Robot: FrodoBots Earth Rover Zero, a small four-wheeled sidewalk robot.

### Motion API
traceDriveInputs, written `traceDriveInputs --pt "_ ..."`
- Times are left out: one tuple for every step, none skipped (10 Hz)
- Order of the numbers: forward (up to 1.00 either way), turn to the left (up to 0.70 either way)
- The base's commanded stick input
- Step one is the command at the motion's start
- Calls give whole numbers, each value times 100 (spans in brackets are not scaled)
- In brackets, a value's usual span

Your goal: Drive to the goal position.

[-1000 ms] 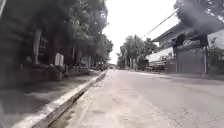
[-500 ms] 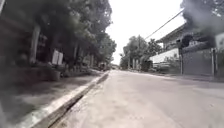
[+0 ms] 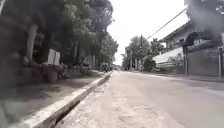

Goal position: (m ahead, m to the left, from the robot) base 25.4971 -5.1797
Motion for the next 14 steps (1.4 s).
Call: traceDriveInputs --pt "70 0" --pt "70 0" --pt "70 0" --pt "70 0" --pt "70 0" --pt "70 0" --pt "70 0" --pt "70 0" --pt "70 0" --pt "70 0" --pt "70 0" --pt "70 0" --pt "70 0" --pt "70 -21"
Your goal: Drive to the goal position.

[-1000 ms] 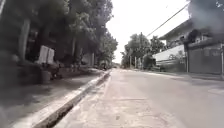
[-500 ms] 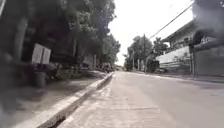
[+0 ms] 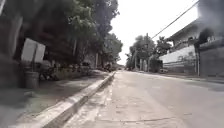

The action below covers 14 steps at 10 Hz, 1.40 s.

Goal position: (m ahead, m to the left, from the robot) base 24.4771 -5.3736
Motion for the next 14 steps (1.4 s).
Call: traceDriveInputs --pt "70 -31" --pt "70 -27" --pt "70 0" --pt "70 0" --pt "70 0" --pt "70 -3" --pt "70 -31" --pt "70 -35" --pt "70 -35" --pt "70 -35" --pt "70 -35" --pt "70 -34" --pt "70 -21" --pt "70 0"
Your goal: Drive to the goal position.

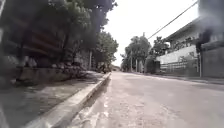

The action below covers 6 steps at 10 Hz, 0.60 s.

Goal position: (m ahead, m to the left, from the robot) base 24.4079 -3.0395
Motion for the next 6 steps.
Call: traceDriveInputs --pt "70 0" --pt "70 0" --pt "70 -6" --pt "70 -12" --pt "70 -20" --pt "70 -3"
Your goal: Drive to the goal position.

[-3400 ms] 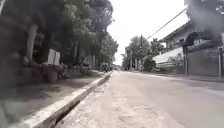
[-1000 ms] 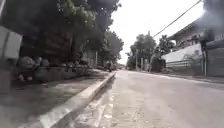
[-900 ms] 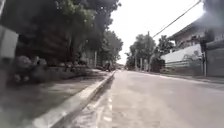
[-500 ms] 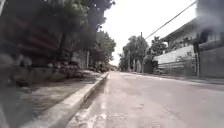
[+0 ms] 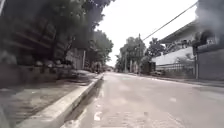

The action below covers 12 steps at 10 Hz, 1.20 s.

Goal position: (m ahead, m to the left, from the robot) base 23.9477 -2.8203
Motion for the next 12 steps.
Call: traceDriveInputs --pt "70 0" --pt "70 0" --pt "70 0" --pt "70 0" --pt "70 0" --pt "70 0" --pt "70 0" --pt "70 0" --pt "70 0" --pt "70 0" --pt "70 0" --pt "70 -20"
